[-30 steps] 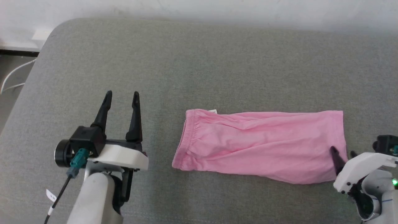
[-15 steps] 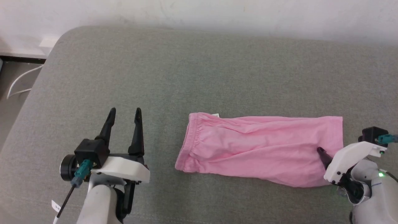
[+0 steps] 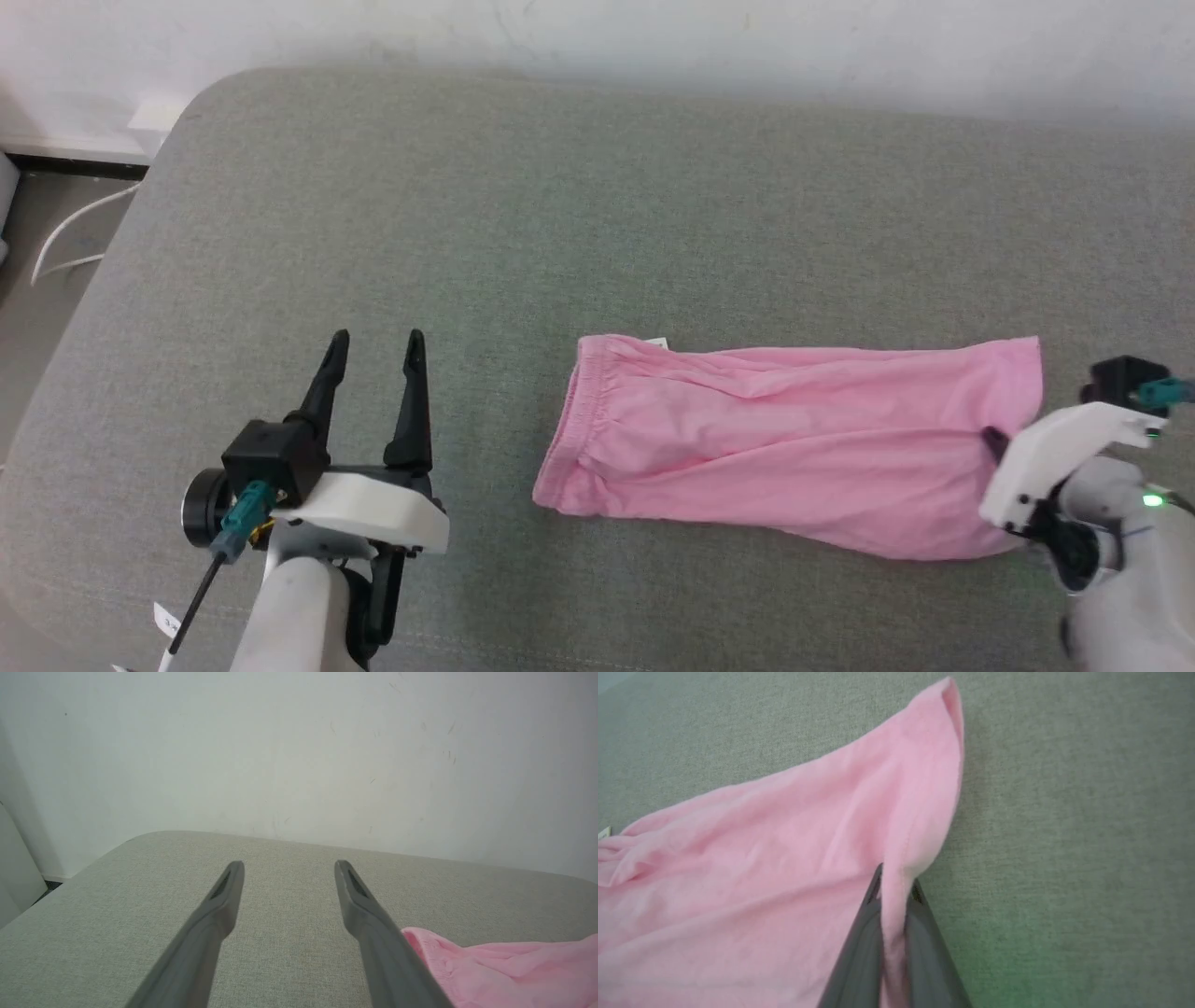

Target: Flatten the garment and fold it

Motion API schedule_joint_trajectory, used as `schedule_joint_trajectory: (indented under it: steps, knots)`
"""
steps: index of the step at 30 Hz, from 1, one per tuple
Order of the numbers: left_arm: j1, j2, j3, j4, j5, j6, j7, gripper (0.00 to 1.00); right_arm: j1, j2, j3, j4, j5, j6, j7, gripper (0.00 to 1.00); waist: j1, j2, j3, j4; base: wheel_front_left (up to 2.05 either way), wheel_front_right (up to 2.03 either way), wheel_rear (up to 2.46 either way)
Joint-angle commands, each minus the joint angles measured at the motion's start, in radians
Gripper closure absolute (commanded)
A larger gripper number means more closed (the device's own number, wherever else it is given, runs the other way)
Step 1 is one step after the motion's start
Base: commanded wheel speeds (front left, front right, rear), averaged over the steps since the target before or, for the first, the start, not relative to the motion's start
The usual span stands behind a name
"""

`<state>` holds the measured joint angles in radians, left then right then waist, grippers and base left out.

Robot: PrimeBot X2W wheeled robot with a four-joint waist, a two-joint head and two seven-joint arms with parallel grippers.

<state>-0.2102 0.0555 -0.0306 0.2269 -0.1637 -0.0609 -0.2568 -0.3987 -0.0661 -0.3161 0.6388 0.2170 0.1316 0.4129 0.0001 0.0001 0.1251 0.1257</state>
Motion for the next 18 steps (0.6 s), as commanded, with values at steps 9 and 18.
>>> schedule_joint_trajectory:
  steps: [9, 18]
  knots:
    - [0.007, -0.005, -0.001, 0.004, 0.002, -0.01, -0.005, 0.0, 0.086, -0.059, -0.101, -0.15, -0.166, -0.001, -0.006, 1.0, -0.0001, -0.0001, -0.012, 0.017, 0.0, 0.0, 0.0]
    - [0.013, -0.005, -0.008, -0.004, -0.009, -0.002, -0.005, 0.0, 0.255, 0.006, 0.068, -0.616, -0.101, -0.001, 0.223, 1.0, -0.0001, -0.0001, -0.008, 0.026, 0.0, 0.0, 0.0]
